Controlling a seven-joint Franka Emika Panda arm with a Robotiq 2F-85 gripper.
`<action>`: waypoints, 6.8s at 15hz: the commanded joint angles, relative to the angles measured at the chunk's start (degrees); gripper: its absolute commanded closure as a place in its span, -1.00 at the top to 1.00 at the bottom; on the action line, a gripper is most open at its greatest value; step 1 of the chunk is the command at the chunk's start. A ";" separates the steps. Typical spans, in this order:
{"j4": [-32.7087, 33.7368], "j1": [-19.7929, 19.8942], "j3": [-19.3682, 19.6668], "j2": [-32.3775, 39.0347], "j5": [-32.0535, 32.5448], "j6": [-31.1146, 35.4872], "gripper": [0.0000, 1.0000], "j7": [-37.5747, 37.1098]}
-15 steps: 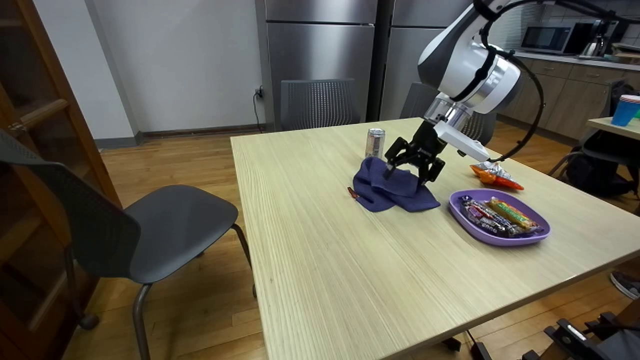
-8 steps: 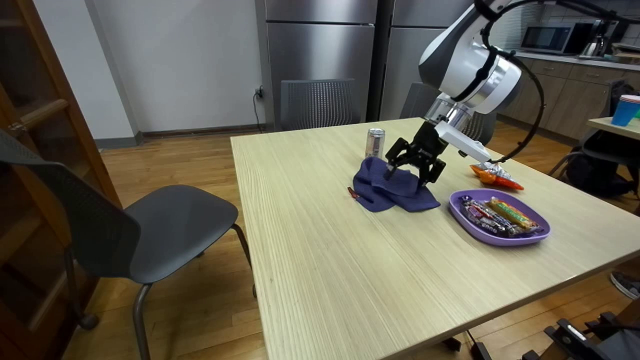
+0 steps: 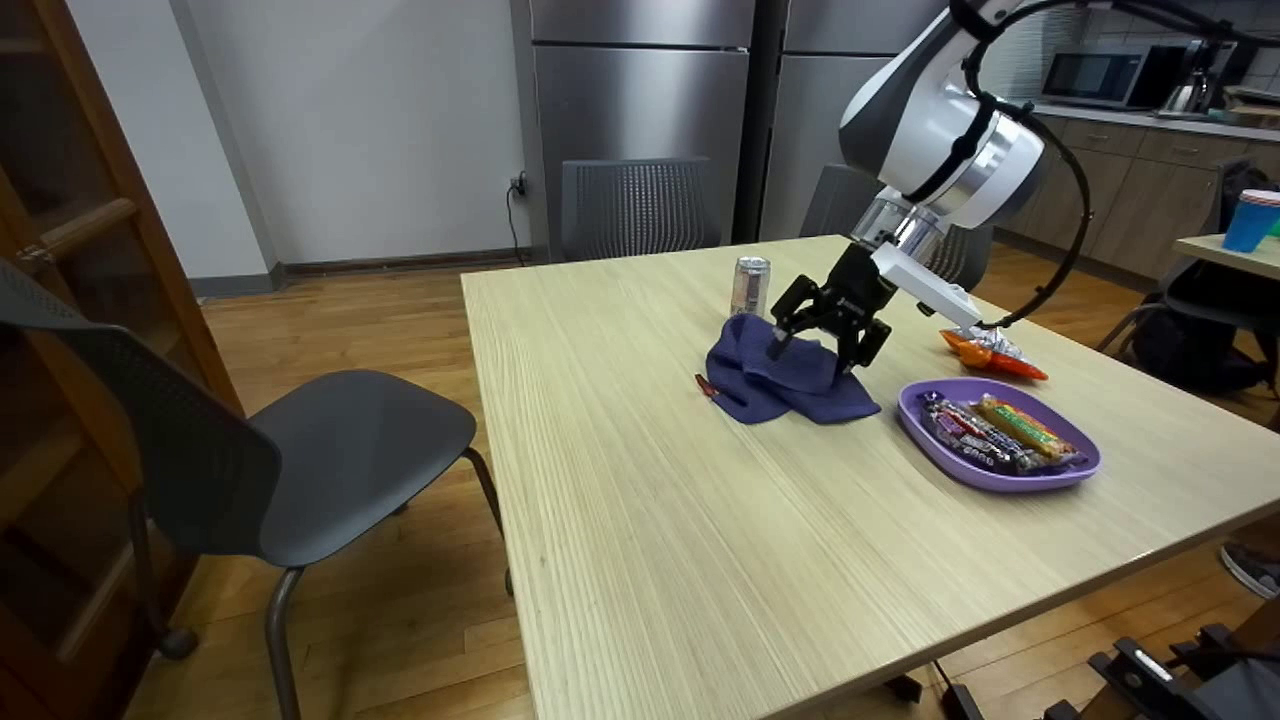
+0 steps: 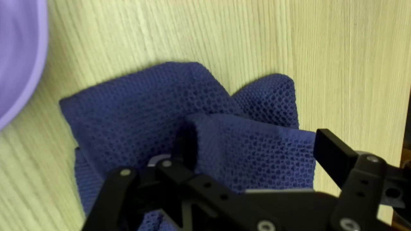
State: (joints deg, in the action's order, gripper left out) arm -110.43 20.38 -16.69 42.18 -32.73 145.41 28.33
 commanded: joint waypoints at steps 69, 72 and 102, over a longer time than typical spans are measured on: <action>-10.94 -8.41 16.08 -31.21 -8.03 -23.01 -0.99 3.77; -10.75 -8.75 16.87 -32.92 -7.97 -24.76 -0.99 3.71; -25.11 -8.62 28.05 -49.70 -6.92 -33.00 -0.99 0.79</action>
State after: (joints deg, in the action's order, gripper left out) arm -132.55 11.85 10.65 -3.66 -40.58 112.06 31.51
